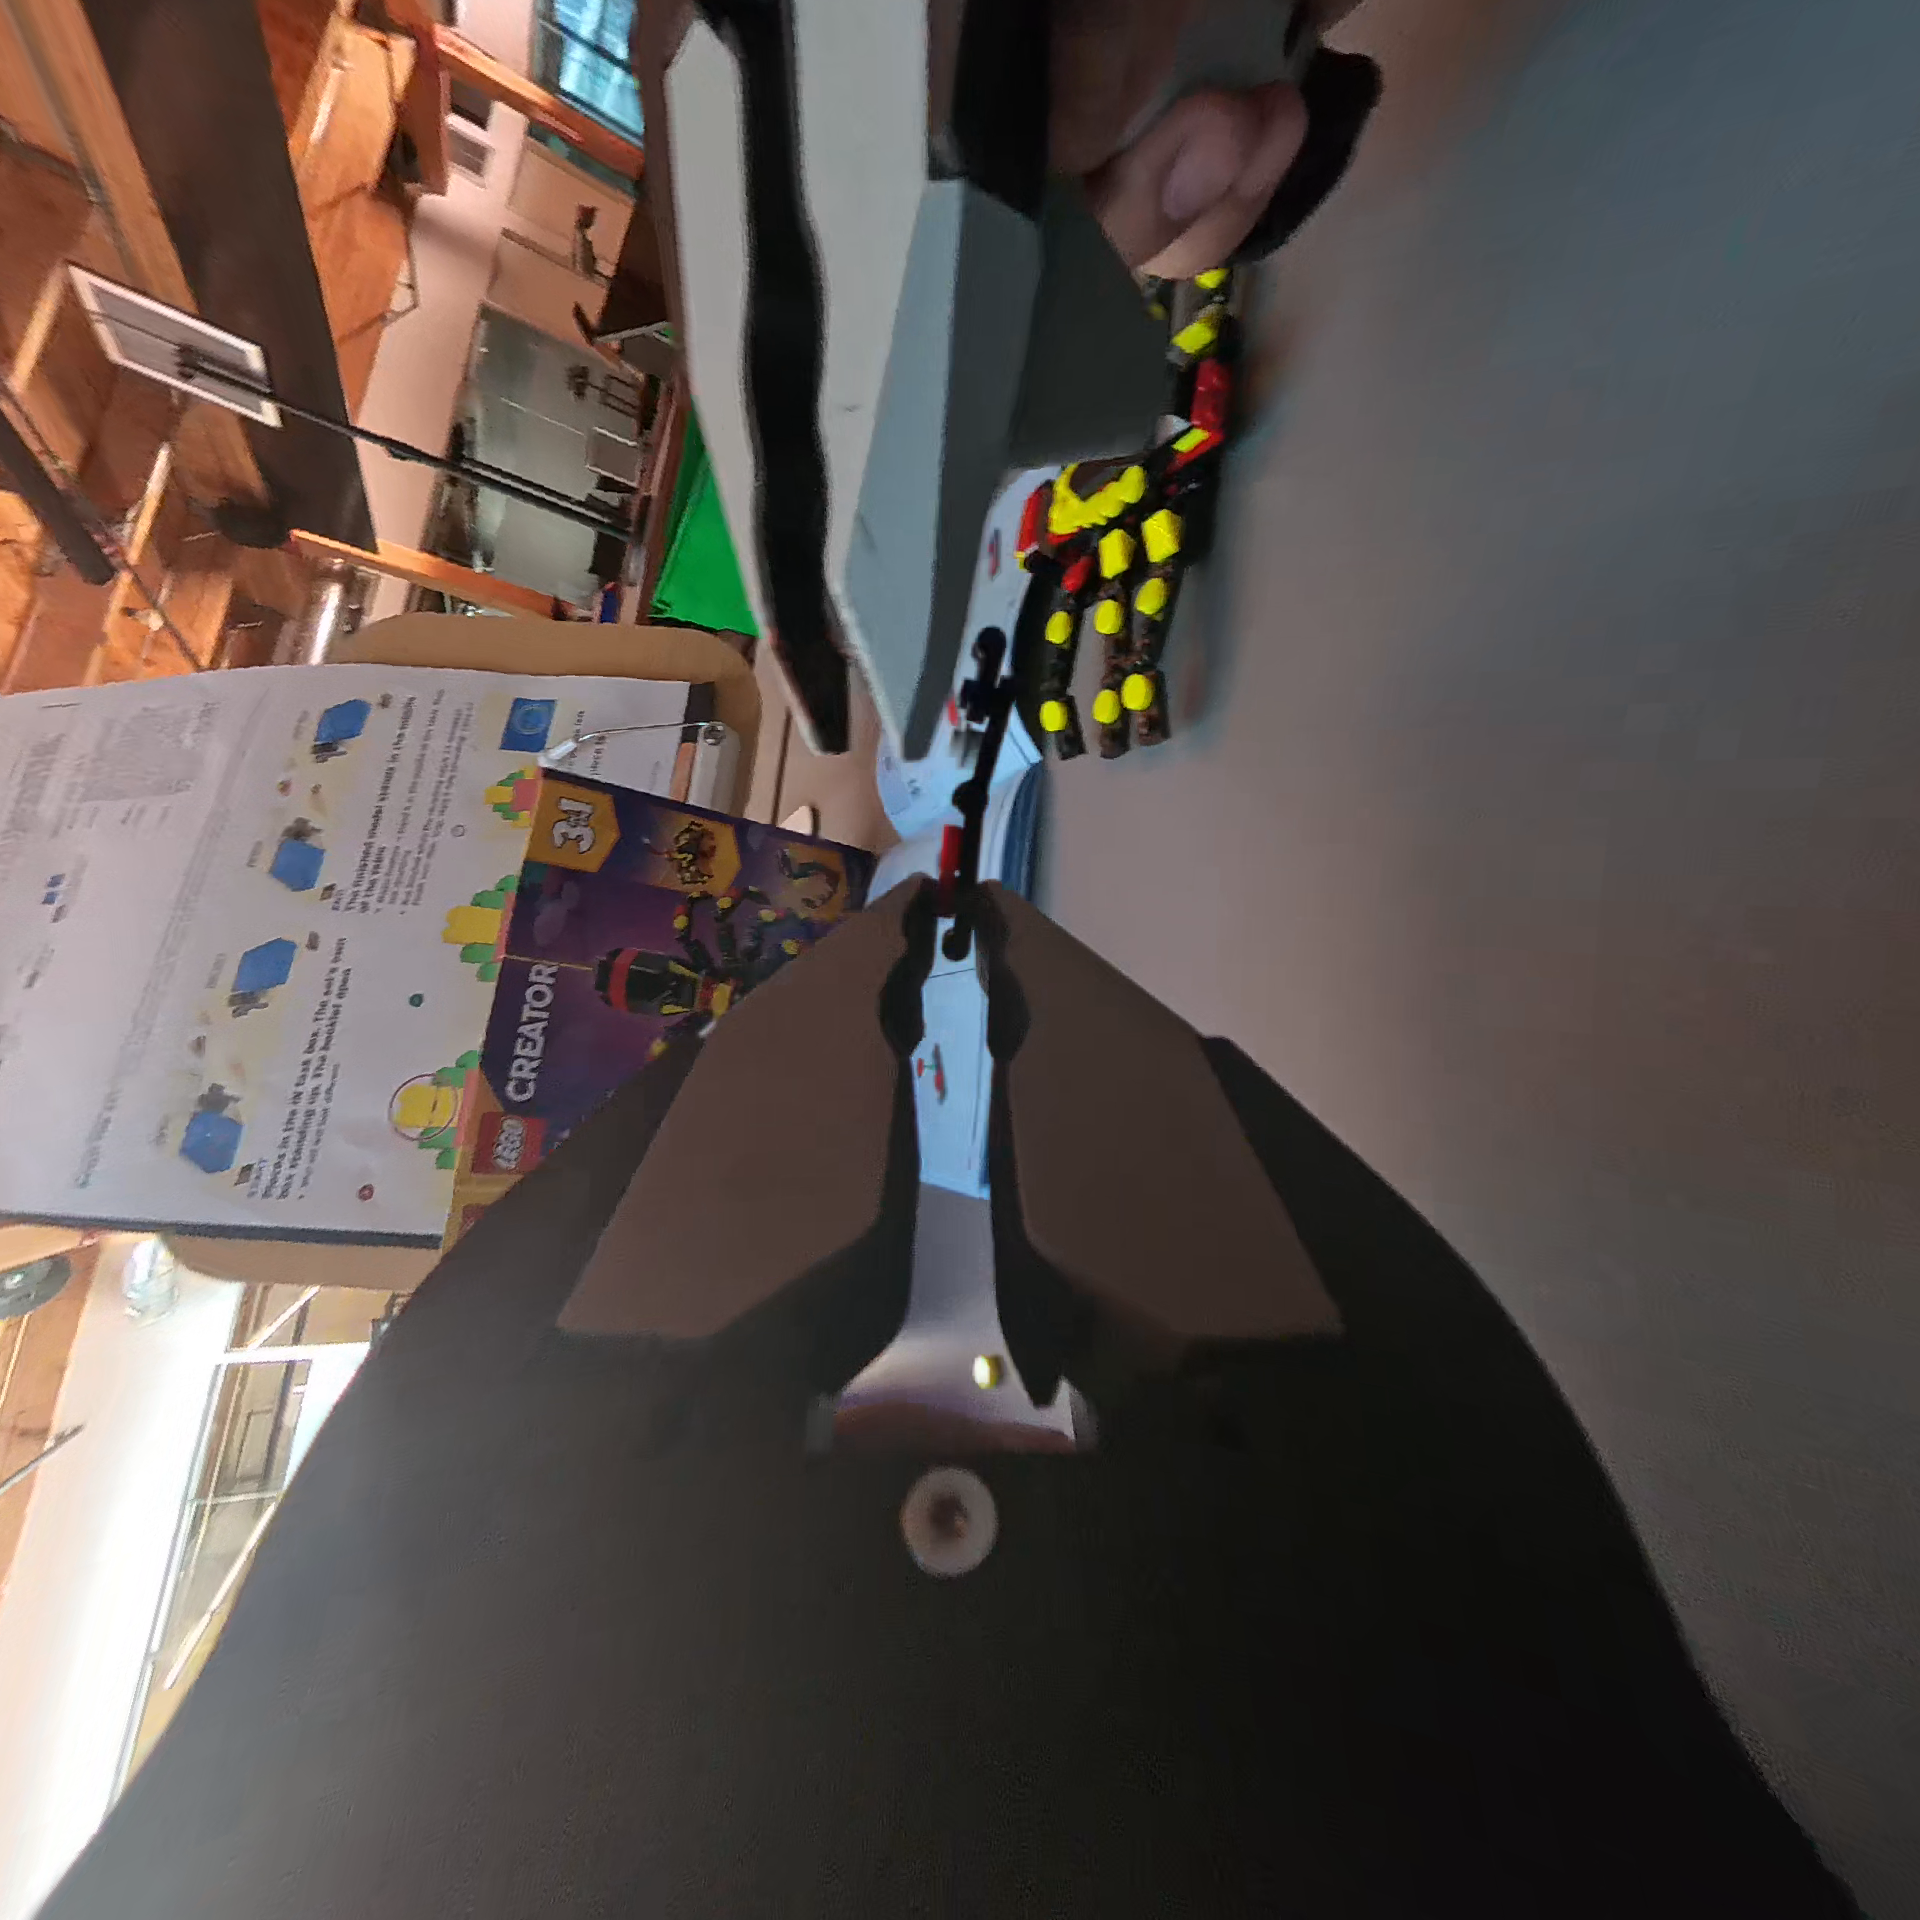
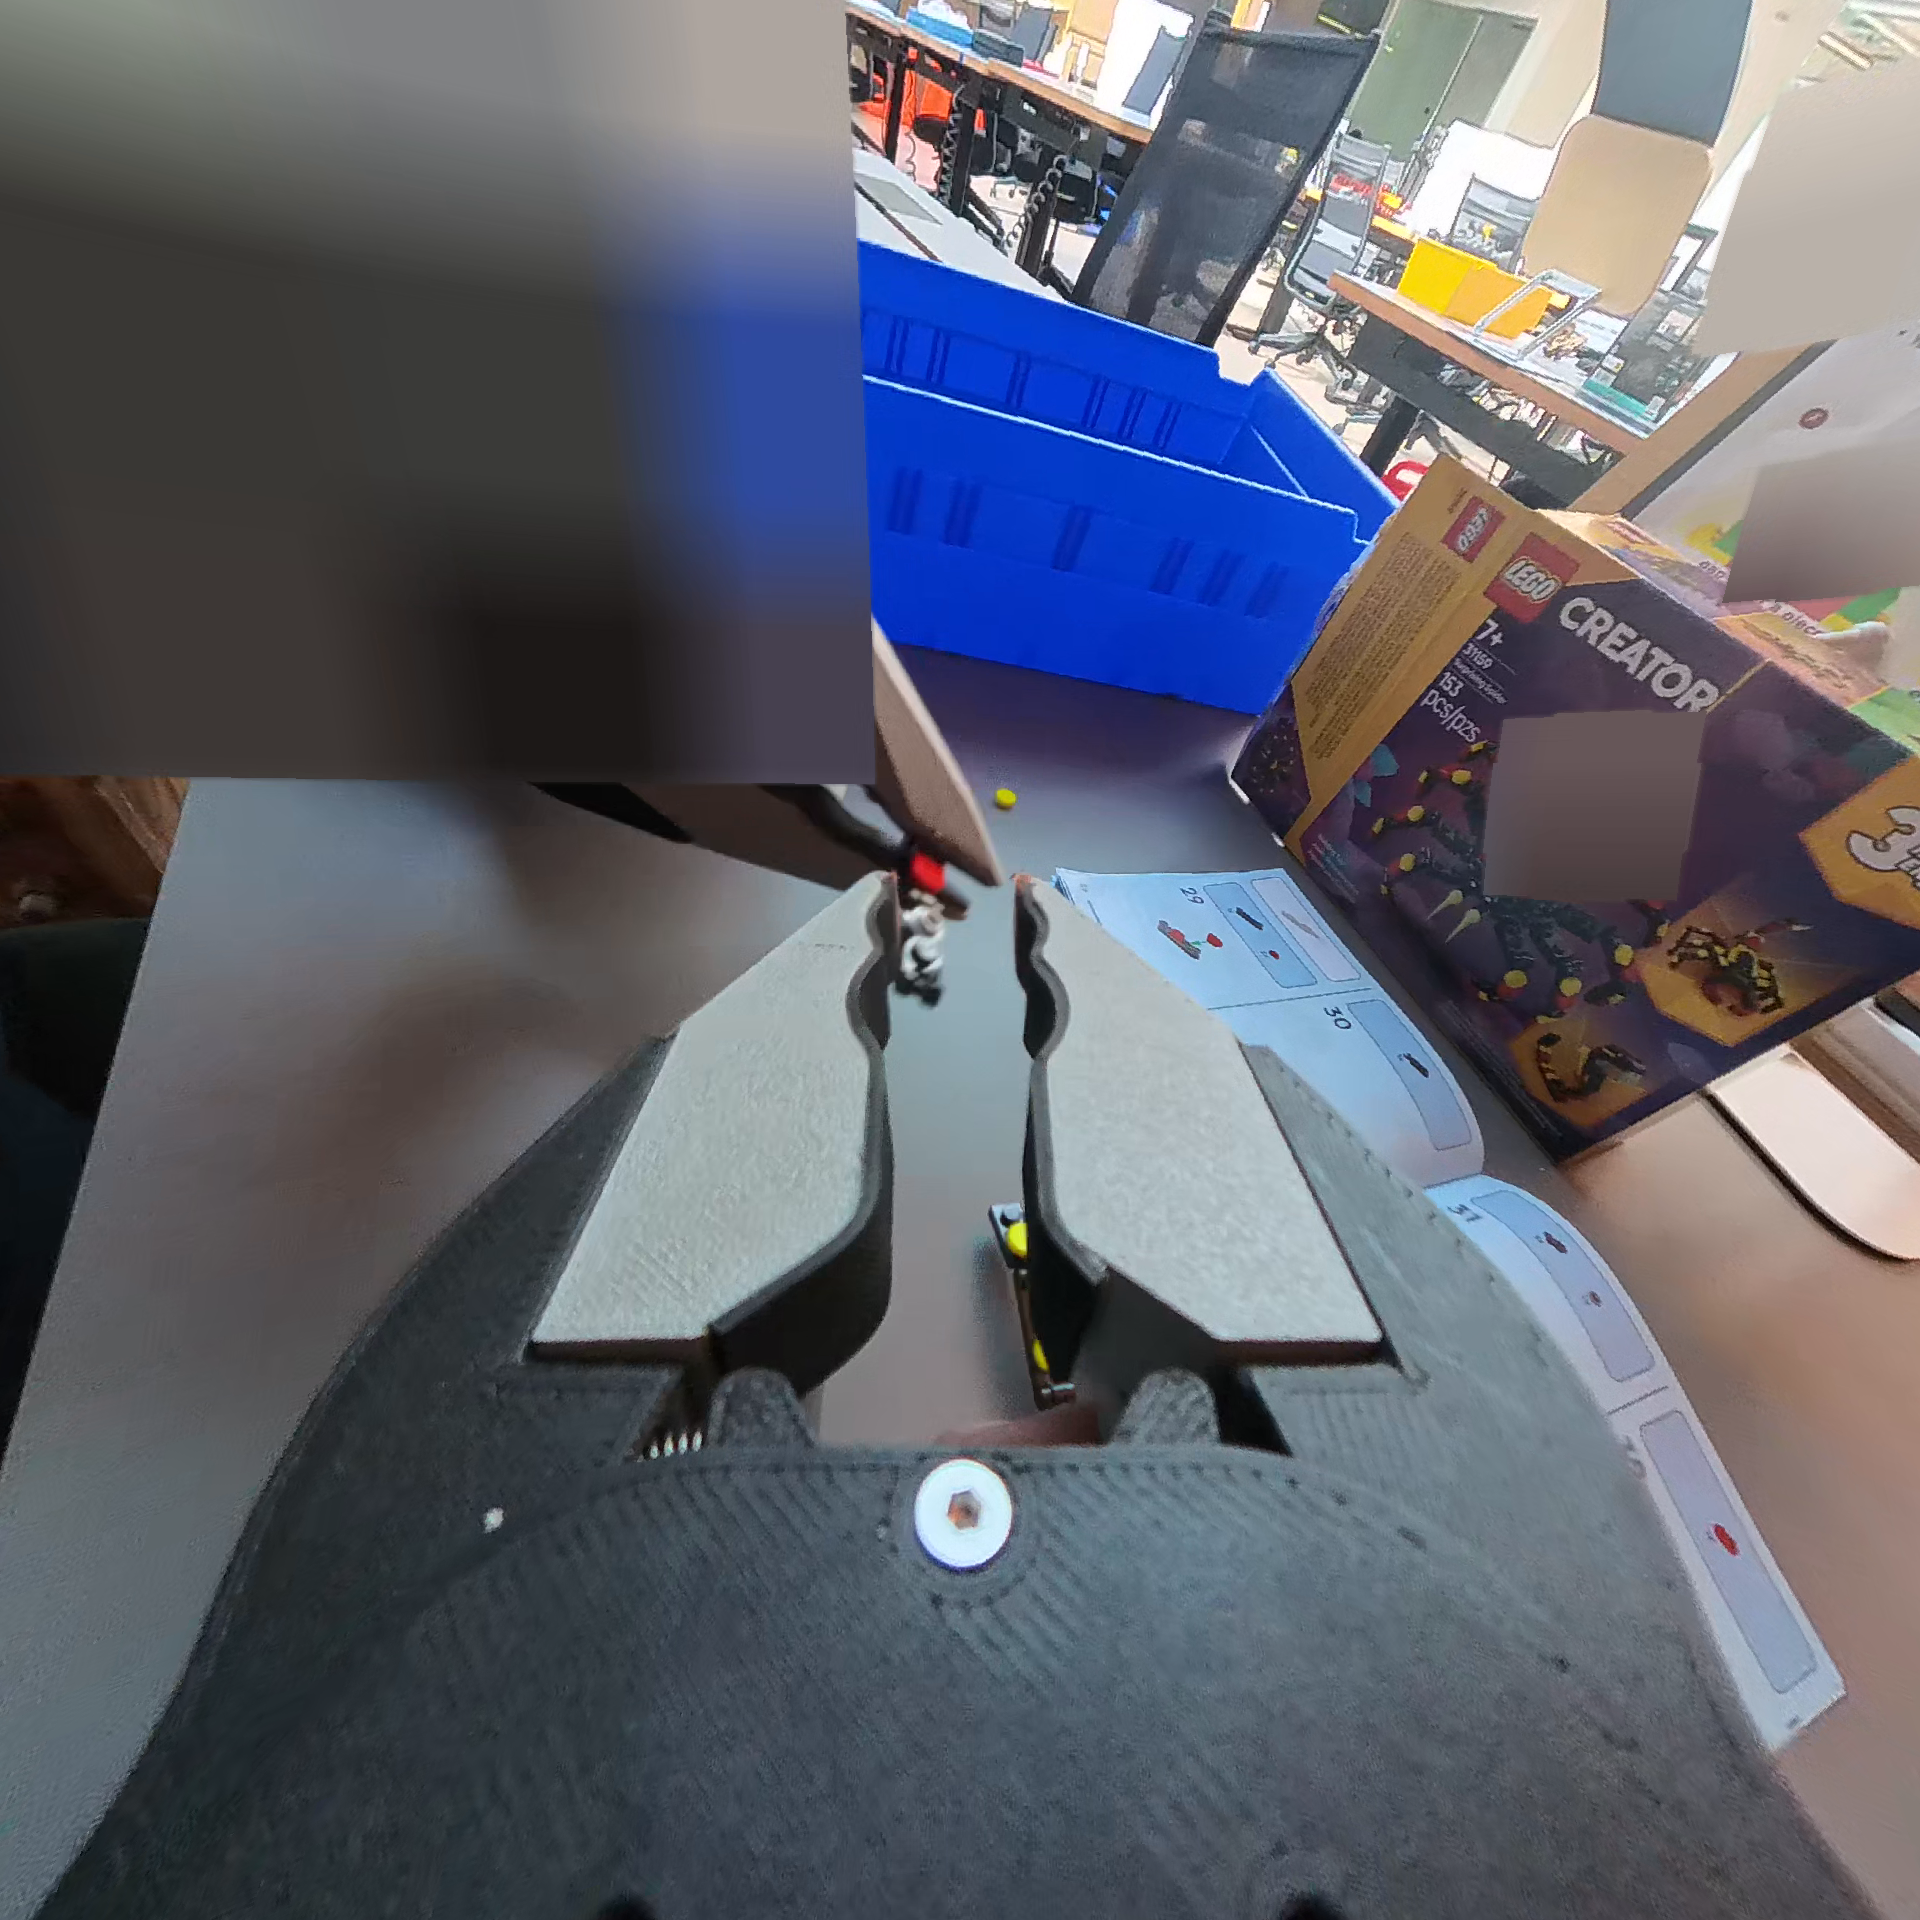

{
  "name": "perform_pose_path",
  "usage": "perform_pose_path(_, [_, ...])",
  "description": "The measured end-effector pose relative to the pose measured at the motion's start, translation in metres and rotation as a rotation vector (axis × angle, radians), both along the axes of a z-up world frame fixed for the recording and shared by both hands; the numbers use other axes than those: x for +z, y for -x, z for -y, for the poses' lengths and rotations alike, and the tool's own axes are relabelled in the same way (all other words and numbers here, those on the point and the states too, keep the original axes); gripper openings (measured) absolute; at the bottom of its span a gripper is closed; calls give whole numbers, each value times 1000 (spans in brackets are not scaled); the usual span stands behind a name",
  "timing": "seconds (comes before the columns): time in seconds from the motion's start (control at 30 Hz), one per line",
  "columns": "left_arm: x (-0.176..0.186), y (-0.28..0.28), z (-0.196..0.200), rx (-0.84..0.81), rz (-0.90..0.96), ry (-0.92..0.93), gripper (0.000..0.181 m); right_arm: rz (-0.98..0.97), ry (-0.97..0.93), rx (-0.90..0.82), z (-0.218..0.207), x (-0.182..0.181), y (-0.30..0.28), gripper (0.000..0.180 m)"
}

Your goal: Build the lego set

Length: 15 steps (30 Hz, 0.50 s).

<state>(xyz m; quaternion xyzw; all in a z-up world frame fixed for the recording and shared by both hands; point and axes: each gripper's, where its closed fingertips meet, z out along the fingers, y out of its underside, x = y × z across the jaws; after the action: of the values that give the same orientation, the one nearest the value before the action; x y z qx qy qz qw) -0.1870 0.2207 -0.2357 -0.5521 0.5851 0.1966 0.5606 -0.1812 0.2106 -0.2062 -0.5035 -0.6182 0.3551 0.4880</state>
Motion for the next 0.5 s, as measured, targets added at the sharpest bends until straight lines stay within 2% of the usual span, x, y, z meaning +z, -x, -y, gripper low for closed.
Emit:
perform_pose_path(0.17, [-22, 9, -7, 63, -107, 51, 4, 109, 64, 19, -4, -23, 1, 20])
perform_pose_path(0.23, [-17, 13, -10, 88, -104, 19, 4, 173, 77, 19, -4, -35, 2, 26])
perform_pose_path(0.37, [0, 9, -7, 62, -66, -48, 3, 180, 75, 28, 0, -37, 5, 27])
perform_pose_path(0.5, [1, 6, -5, 38, -46, -53, 5, 183, 126, 56, 5, -37, 6, 18])
